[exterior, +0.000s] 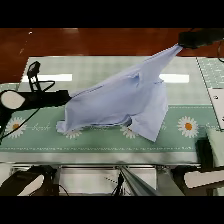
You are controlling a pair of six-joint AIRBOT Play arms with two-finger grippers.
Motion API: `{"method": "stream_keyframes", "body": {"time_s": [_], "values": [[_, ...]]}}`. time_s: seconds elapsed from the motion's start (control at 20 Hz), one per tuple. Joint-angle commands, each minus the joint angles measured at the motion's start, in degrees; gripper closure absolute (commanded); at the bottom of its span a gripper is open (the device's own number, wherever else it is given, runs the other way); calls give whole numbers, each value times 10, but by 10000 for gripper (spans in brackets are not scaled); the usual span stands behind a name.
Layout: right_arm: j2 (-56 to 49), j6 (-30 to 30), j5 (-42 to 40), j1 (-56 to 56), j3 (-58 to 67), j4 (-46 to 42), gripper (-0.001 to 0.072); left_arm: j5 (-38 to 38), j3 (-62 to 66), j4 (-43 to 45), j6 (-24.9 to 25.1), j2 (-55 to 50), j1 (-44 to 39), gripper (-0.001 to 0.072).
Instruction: Fold the shirts.
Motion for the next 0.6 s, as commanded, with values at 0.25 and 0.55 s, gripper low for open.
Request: {"method": "stream_keyframes", "body": {"time_s": [0.25, 0.55], "values": [[-106, 67, 49, 5, 0, 2, 685, 160, 51, 0, 95, -115, 25, 687], [-116, 67, 112, 4, 1, 50, 485, 69, 50, 0, 96, -158, 19, 687]]}}
